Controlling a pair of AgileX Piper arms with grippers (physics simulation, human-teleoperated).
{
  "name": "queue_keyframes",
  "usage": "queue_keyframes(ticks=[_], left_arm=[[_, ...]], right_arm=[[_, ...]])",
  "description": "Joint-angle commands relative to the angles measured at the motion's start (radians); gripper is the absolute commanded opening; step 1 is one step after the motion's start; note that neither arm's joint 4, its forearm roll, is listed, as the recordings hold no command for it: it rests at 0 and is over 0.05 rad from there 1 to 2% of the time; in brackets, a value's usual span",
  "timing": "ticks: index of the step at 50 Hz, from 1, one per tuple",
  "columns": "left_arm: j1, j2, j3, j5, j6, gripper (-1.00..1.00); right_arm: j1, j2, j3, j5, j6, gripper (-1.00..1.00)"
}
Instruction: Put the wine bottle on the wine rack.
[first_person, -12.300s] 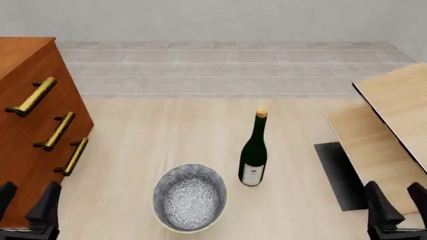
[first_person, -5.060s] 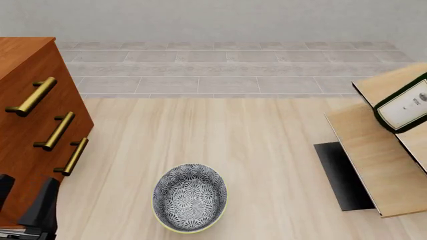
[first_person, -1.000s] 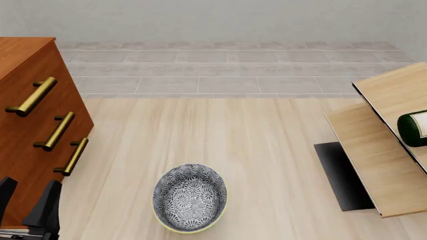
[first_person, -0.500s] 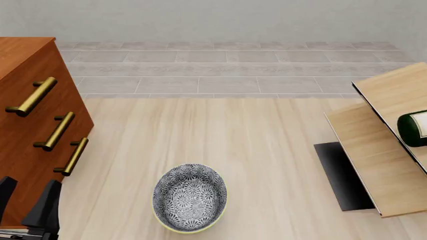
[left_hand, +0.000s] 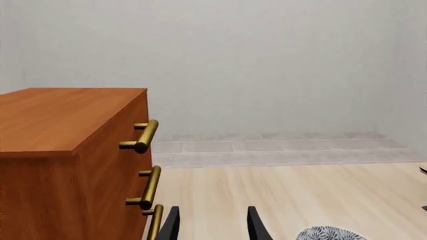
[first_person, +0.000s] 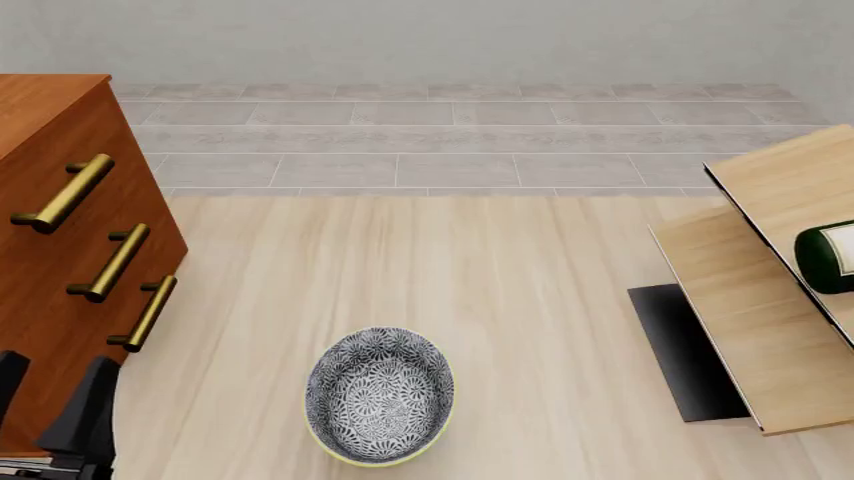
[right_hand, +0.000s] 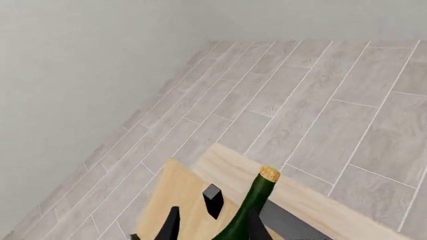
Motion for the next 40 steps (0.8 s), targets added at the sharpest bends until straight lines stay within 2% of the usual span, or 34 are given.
queue_keyframes(ticks=[1, 13, 14, 17, 27, 33, 34, 37, 40], left_arm=[[0.006, 0.000, -0.002, 0.000, -0.001, 1.00], [0.013, 0.000, -0.005, 0.002, -0.005, 1.00], [0.014, 0.000, -0.004, 0.001, -0.003, 1.00], [0.015, 0.000, -0.004, 0.001, -0.004, 1.00], [0.019, 0.000, -0.010, 0.004, -0.005, 1.00], [0.019, 0.000, -0.015, 0.007, -0.004, 1.00], [0.019, 0.000, -0.015, 0.008, -0.005, 1.00], [0.017, 0.000, -0.017, 0.010, -0.001, 1.00], [0.015, 0.000, -0.018, 0.009, -0.002, 1.00]], right_arm=[[0.048, -0.047, 0.015, 0.017, -0.007, 1.00], [0.114, -0.083, 0.037, 0.019, -0.039, 1.00], [0.149, -0.098, 0.047, 0.021, -0.048, 1.00], [0.144, -0.099, 0.050, 0.017, -0.055, 1.00], [0.210, -0.142, 0.078, 0.022, -0.082, 1.00], [0.256, -0.192, 0.108, 0.023, -0.111, 1.00], [0.276, -0.209, 0.113, 0.025, -0.133, 1.00], [0.304, -0.229, 0.134, 0.021, -0.139, 1.00], [0.336, -0.261, 0.159, 0.005, -0.179, 1.00]])
